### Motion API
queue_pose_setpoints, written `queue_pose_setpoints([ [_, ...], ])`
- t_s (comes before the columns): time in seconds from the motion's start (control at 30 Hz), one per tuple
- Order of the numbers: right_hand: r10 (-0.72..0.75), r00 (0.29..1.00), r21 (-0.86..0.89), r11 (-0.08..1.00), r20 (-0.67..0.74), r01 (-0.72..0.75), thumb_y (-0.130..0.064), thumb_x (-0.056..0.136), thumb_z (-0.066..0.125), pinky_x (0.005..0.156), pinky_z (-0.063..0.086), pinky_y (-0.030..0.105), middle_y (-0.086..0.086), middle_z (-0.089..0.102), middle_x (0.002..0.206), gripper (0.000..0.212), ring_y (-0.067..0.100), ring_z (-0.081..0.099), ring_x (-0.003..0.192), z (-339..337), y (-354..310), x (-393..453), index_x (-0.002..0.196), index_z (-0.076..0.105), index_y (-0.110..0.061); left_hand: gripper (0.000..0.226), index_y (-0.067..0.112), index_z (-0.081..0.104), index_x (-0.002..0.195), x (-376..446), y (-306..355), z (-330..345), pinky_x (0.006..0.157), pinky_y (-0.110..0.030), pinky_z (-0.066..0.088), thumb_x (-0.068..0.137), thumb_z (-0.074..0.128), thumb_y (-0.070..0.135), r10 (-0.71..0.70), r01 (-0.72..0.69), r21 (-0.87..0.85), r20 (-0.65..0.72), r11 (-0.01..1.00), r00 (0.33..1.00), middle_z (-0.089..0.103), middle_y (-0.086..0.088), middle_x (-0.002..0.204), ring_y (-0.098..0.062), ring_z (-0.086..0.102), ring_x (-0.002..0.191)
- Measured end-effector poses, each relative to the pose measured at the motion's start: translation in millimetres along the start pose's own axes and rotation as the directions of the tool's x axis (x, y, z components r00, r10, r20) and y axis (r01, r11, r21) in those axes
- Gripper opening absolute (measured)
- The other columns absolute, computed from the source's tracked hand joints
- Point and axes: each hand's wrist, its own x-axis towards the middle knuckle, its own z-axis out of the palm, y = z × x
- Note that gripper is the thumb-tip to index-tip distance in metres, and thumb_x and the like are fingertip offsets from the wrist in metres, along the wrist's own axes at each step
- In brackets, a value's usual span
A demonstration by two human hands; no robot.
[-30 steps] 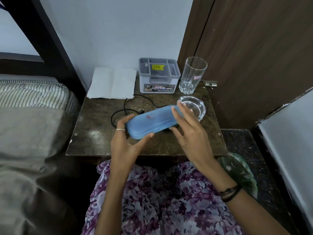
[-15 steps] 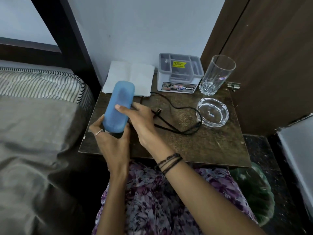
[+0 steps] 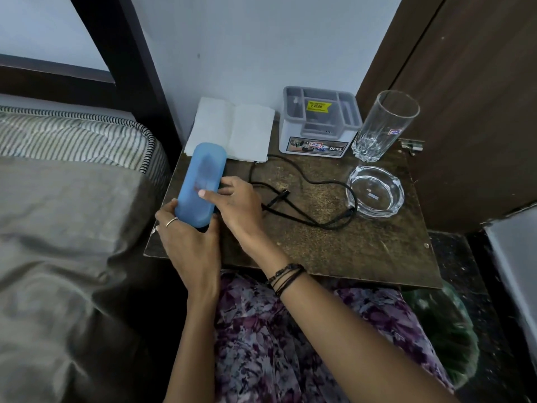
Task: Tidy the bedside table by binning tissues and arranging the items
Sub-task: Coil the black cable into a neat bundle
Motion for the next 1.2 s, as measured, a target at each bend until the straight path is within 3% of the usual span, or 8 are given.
queue_pose_setpoints([
  [0.13, -0.099, 0.995, -0.205, 0.974, -0.014, 0.094, -0.02, 0.085, 0.065, 0.085, 0.054, 0.034, 0.011, 0.068, 0.108, 0.037, 0.022, 0.065, 0.098, -21, 3, -9, 0.12, 0.06, -0.006, 0.051, 0.007, 0.043, 0.126, -14, 17, 3, 0.112, -0.042, 0.031, 0.082, 0.068, 0.018, 0.204, -0.204, 0.045, 0.009, 0.978, 0.979, 0.044, -0.015, 0.137, -0.026, 0.032, 0.137],
  [0.33, -0.42, 0.907, -0.623, 0.717, -0.026, 0.314, -0.005, 0.09, 0.055, 0.088, 0.046, 0.025, 0.003, 0.065, 0.114, 0.031, 0.018, 0.058, 0.105, -89, 19, -22, 0.116, 0.066, -0.016, 0.016, 0.012, 0.065, 0.101, -45, 36, 26, 0.079, -0.029, 0.037, 0.084, 0.063, 0.012, 0.452, -0.488, 0.197, 0.2, 0.85, 0.869, 0.06, -0.007, 0.095, -0.018, 0.042, 0.093],
  [0.47, -0.377, 0.901, -0.774, 0.497, 0.216, 0.393, -0.012, 0.088, 0.06, 0.099, 0.041, 0.035, 0.006, 0.049, 0.135, 0.032, 0.024, 0.041, 0.123, -106, 34, -18, 0.118, 0.064, -0.022, 0.012, 0.013, 0.063, 0.094, -53, 39, 29, 0.069, -0.023, 0.04, 0.09, 0.057, 0.023, 0.253, -0.273, 0.04, 0.263, 0.961, 0.931, 0.062, -0.001, 0.087, -0.016, 0.055, 0.081],
  [0.6, -0.483, 0.861, -0.766, 0.49, 0.159, 0.417, -0.022, 0.086, 0.063, 0.096, 0.044, 0.035, 0.005, 0.056, 0.126, 0.014, 0.022, 0.046, 0.118, -105, 42, -22, 0.098, 0.068, -0.017, 0.027, 0.01, 0.067, 0.077, -50, 32, 25, 0.053, -0.029, 0.055, 0.092, 0.054, 0.028, -0.051, 0.082, -0.08, 0.33, 0.993, 0.943, 0.065, -0.005, 0.062, -0.012, 0.063, 0.051],
  [0.7, -0.585, 0.804, -0.734, 0.497, 0.11, 0.462, -0.024, 0.087, 0.062, 0.088, 0.047, 0.032, 0.002, 0.062, 0.108, 0.014, 0.02, 0.053, 0.103, -104, 46, -35, 0.096, 0.069, -0.015, 0.024, 0.014, 0.065, 0.073, -46, 33, 22, 0.055, -0.022, 0.056, 0.092, 0.055, 0.024, -0.178, 0.278, -0.236, 0.37, 0.931, 0.912, 0.067, -0.012, 0.069, -0.017, 0.067, 0.059],
  [0.97, -0.58, 0.814, -0.543, 0.694, -0.032, 0.473, -0.025, 0.094, 0.053, 0.086, 0.041, 0.014, 0.0, 0.062, 0.106, 0.022, 0.011, 0.053, 0.101, -122, 20, -58, 0.107, 0.067, -0.014, 0.019, 0.012, 0.064, 0.093, -49, 71, 12, 0.069, -0.019, 0.053, 0.096, 0.045, 0.011, -0.053, 0.349, -0.45, 0.549, 0.822, 0.834, 0.054, -0.003, 0.067, -0.01, 0.06, 0.065],
  [1.1, -0.595, 0.8, -0.448, 0.696, 0.078, 0.561, -0.011, 0.097, 0.046, 0.109, 0.023, 0.016, 0.001, 0.046, 0.142, 0.039, 0.011, 0.035, 0.132, -139, -17, -45, 0.135, 0.048, -0.02, 0.022, 0.011, 0.066, 0.092, -48, 99, 0, 0.041, -0.015, 0.035, 0.095, 0.044, 0.012, 0.08, 0.308, -0.44, 0.671, 0.844, 0.737, 0.043, 0.005, 0.055, -0.004, 0.039, 0.041],
  [1.2, -0.548, 0.822, -0.354, 0.745, 0.159, 0.565, 0.005, 0.091, 0.043, 0.11, 0.023, 0.021, 0.008, 0.049, 0.14, 0.046, 0.012, 0.036, 0.131, -142, -26, -34, 0.129, 0.055, -0.017, 0.027, 0.019, 0.068, 0.082, -43, 114, -1, 0.037, -0.015, 0.025, 0.094, 0.045, 0.015, 0.157, 0.311, -0.473, 0.719, 0.824, 0.677, 0.046, 0.009, 0.053, -0.003, 0.032, 0.039],
])
